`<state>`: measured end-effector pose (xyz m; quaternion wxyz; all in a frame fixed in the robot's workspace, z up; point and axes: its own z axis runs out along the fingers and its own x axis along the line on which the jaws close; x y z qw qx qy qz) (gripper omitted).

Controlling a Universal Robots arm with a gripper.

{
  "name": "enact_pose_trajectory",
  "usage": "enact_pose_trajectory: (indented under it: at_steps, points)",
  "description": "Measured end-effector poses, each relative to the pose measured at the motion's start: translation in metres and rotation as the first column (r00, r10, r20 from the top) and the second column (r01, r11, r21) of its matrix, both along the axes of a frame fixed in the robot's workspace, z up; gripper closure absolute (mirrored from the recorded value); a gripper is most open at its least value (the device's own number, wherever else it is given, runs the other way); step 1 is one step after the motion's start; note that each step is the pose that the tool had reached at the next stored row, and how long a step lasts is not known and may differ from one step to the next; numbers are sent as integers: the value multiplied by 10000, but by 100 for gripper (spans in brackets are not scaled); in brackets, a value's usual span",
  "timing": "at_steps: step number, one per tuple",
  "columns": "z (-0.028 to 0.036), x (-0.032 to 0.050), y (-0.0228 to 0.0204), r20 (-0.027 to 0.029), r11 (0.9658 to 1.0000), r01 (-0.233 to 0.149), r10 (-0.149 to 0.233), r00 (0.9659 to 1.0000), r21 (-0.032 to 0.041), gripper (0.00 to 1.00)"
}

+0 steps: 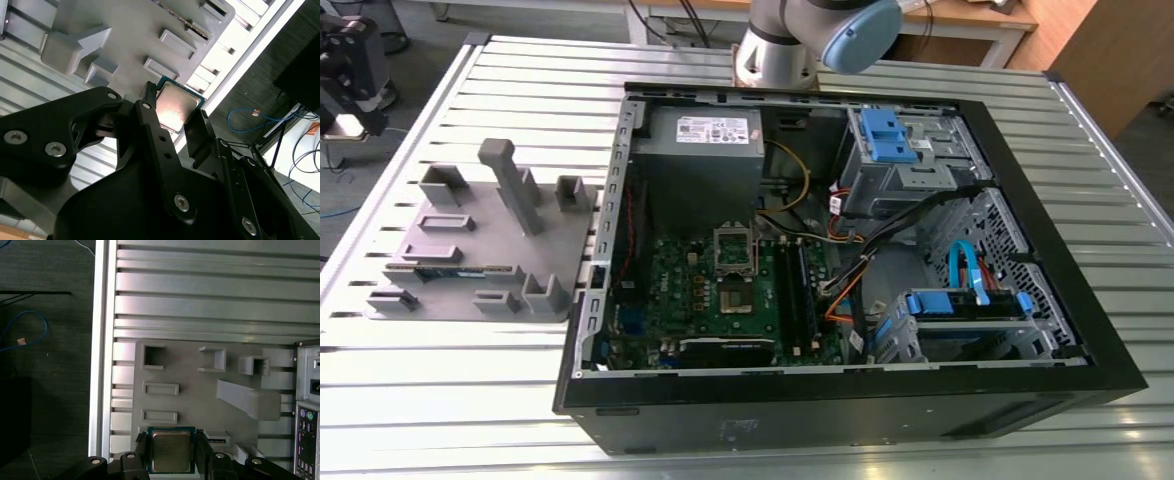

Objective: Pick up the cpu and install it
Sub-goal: 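Pick up the cpu and move it towards the insertion slot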

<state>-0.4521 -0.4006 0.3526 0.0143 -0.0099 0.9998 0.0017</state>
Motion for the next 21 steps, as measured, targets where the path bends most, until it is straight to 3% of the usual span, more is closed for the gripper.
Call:
enact_pose_trajectory:
  at_steps: [21]
  points:
    - [2, 54, 0, -1, 10000, 0, 0, 10000, 0, 53]
